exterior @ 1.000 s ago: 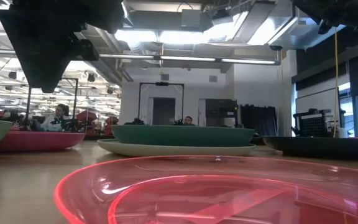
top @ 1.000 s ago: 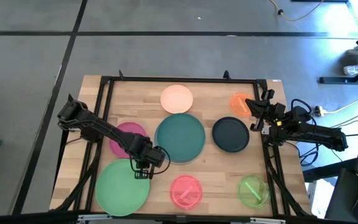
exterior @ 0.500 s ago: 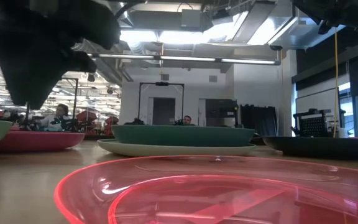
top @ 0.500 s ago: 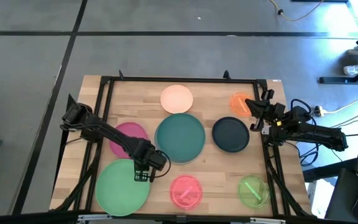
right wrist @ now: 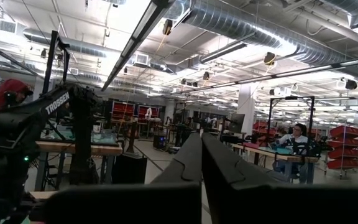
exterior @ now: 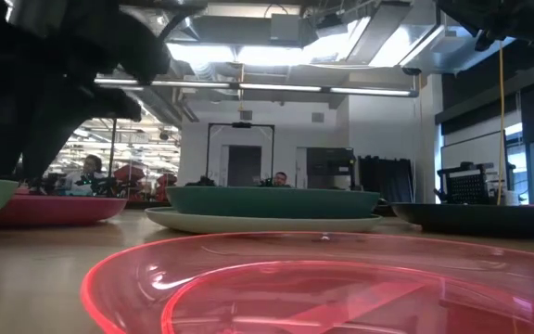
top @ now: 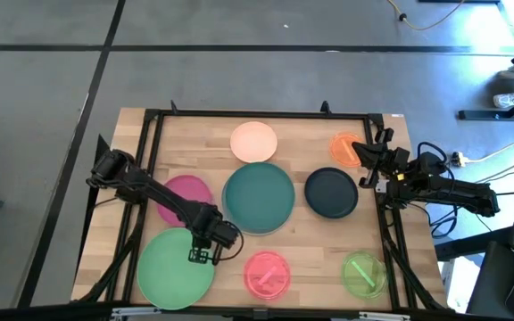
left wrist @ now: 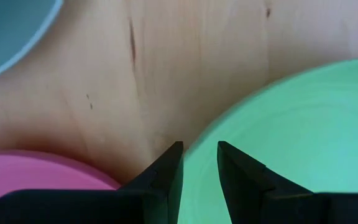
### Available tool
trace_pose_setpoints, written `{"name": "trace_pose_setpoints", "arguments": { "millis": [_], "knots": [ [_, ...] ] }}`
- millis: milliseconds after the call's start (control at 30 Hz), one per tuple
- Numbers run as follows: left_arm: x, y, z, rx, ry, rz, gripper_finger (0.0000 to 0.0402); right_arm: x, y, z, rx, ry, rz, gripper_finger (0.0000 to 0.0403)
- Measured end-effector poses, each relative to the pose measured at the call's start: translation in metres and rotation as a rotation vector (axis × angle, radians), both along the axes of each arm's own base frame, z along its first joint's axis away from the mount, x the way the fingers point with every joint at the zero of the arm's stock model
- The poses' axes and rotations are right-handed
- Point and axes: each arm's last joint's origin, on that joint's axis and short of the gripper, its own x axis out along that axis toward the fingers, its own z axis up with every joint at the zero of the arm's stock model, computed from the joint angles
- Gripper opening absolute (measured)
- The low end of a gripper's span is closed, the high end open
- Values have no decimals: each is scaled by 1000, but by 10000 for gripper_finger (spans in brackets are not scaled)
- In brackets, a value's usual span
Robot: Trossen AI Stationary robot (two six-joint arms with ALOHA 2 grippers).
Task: Stack plastic plates
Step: Stack the green plate on top of the dark green plate
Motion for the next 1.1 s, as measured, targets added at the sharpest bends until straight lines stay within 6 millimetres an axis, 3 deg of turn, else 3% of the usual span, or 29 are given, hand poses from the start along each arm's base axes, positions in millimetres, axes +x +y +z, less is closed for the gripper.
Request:
{"name": "trace_pose_setpoints", "arguments": {
  "millis": [300, 633, 1100],
  "knots": [
    [-10, 4, -17, 40, 27, -44, 91, 0, 0, 0, -4, 2, -2, 1],
    [-9, 1, -26, -65, 2, -42, 90, 0, 0, 0, -5, 2, -3, 1],
    [-6, 7, -25, -111, 12, -32, 6, 0, 0, 0, -6, 2, -3, 1]
  ]
}}
